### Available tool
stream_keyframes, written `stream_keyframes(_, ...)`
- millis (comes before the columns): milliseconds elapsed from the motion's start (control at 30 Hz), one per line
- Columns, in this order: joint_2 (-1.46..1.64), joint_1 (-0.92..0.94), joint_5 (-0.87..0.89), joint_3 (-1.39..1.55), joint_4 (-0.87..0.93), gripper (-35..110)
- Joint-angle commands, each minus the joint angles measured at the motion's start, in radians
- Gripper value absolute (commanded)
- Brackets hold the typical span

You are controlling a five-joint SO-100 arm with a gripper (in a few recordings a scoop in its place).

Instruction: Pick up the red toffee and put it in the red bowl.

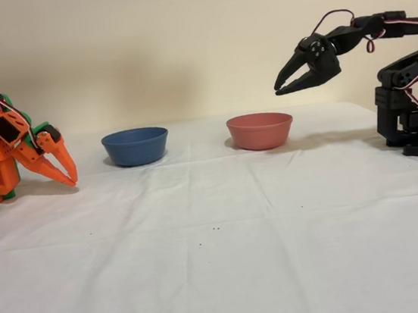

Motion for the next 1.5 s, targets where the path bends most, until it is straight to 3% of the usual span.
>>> stream_keyframes(0, 0.117, -0.018, 0.005, 0.067, -0.018, 1)
stream_keyframes(233, 0.284, -0.02, 0.02, 0.233, 0.012, 1)
stream_keyframes(433, 0.383, -0.02, 0.066, 0.282, 0.149, 1)
stream_keyframes(1033, 0.483, -0.021, 0.074, 0.439, 0.313, 1)
stream_keyframes(1467, 0.485, -0.017, 0.081, 0.485, 0.296, 1)
